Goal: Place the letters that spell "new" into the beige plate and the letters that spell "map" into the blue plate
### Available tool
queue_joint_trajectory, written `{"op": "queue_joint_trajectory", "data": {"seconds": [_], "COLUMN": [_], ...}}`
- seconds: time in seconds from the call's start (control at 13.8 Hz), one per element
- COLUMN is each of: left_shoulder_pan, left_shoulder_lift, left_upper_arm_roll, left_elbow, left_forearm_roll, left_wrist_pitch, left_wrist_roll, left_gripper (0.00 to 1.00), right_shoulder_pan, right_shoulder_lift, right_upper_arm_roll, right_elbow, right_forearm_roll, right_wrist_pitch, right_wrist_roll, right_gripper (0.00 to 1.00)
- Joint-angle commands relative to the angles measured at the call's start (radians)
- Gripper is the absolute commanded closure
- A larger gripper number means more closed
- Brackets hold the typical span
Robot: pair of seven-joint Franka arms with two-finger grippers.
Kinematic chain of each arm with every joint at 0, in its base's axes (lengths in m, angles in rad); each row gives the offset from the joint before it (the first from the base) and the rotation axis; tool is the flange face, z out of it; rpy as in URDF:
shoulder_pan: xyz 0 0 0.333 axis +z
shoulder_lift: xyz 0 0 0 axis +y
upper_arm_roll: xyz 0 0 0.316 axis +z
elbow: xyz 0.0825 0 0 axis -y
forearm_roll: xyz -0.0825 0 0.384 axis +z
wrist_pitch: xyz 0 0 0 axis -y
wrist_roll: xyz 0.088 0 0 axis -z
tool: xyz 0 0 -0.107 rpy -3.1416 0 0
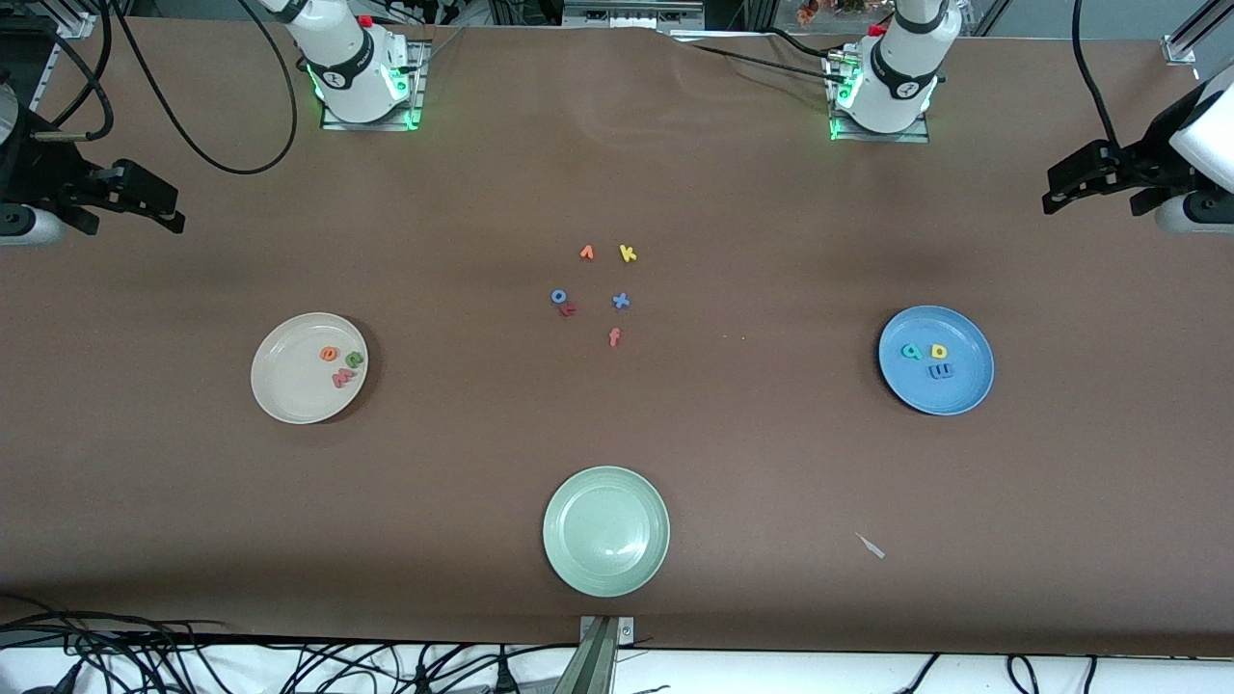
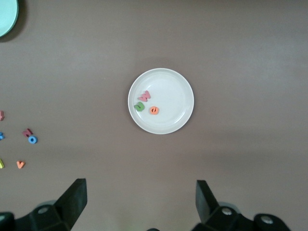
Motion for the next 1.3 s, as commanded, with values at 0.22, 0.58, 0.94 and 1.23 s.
{"op": "queue_joint_trajectory", "data": {"seconds": [0.22, 0.58, 0.94, 1.23], "left_shoulder_pan": [0.003, 0.003, 0.003, 0.003], "left_shoulder_lift": [0.017, 0.017, 0.017, 0.017], "left_upper_arm_roll": [0.001, 0.001, 0.001, 0.001], "left_elbow": [0.035, 0.035, 0.035, 0.035], "left_forearm_roll": [-0.013, -0.013, -0.013, -0.014], "left_wrist_pitch": [-0.024, -0.024, -0.024, -0.024], "left_wrist_roll": [-0.008, -0.008, -0.008, -0.008], "left_gripper": [0.00, 0.00, 0.00, 0.00], "right_shoulder_pan": [-0.006, -0.006, -0.007, -0.007], "right_shoulder_lift": [-0.022, -0.020, -0.013, -0.003], "right_upper_arm_roll": [0.019, 0.018, 0.016, 0.015], "right_elbow": [-0.049, -0.052, -0.051, -0.049], "right_forearm_roll": [0.005, -0.008, -0.009, -0.009], "right_wrist_pitch": [-0.034, -0.028, 0.017, 0.024], "right_wrist_roll": [0.014, 0.014, 0.014, 0.016], "right_gripper": [0.00, 0.00, 0.00, 0.00]}}
